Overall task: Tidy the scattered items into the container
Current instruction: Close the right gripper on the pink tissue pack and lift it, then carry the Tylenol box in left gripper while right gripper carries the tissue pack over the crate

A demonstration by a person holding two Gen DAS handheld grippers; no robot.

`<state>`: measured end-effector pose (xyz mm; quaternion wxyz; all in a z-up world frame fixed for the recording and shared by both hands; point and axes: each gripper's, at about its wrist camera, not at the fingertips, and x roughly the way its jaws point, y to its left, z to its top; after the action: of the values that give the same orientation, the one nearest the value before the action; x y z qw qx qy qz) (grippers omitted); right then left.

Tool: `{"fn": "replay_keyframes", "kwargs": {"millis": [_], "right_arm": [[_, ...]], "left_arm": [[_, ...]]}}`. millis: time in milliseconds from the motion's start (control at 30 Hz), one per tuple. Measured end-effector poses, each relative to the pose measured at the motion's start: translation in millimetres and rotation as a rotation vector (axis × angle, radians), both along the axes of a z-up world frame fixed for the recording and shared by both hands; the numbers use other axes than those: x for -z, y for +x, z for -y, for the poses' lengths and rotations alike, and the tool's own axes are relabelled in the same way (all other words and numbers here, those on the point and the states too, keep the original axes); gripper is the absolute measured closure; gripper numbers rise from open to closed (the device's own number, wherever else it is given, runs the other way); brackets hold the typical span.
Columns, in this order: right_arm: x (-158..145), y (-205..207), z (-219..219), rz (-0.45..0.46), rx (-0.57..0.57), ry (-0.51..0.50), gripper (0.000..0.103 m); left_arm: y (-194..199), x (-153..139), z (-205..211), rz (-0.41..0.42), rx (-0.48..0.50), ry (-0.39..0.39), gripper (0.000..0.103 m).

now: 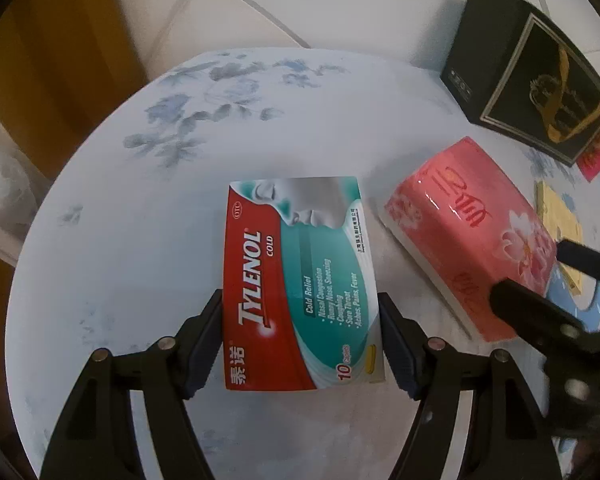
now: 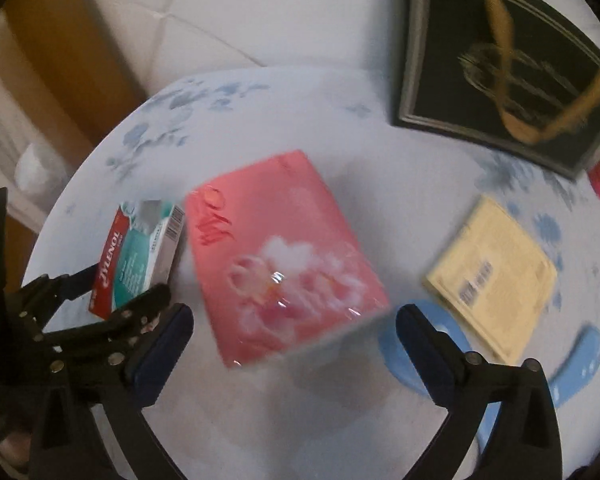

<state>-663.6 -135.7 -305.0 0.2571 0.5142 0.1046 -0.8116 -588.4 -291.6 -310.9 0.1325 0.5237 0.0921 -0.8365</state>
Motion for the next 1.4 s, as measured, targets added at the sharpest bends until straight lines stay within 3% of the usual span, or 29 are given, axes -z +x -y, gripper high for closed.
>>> {"fn": "replay_keyframes", "kwargs": {"millis": [100,233,467,700,967,1400], "right_arm": [[9,-5,8,-0.035,-0.037,0.041,0.000],[23,-13,9,-0.005,-0.041,0.021,0.003],[3,9,-3,-0.070,-0.019,0.023,0.009],[-42,41,-30,-0.139,0.018,0.026,0.009],[-101,81,-85,-0.190,0.136,0.008,0.009],[-204,168,-208,-0.356,0.334,-0.017,0.009]], "left_arm": [[0,-1,5,-0.006,-0.014,-0.012,0.032],[-5,4,6,0.001,-0.022,-0.020,0.032],[6,-10,-6,-0.021,0.000,-0.041,0.032],[27,-51,-40,-0.068,0.069,-0.052,0.032],[56,-104,-94,-0.114,0.187,-0.044,0.032],[99,-189,-214,-0.243,0.390,-0.042,0.032]]}}
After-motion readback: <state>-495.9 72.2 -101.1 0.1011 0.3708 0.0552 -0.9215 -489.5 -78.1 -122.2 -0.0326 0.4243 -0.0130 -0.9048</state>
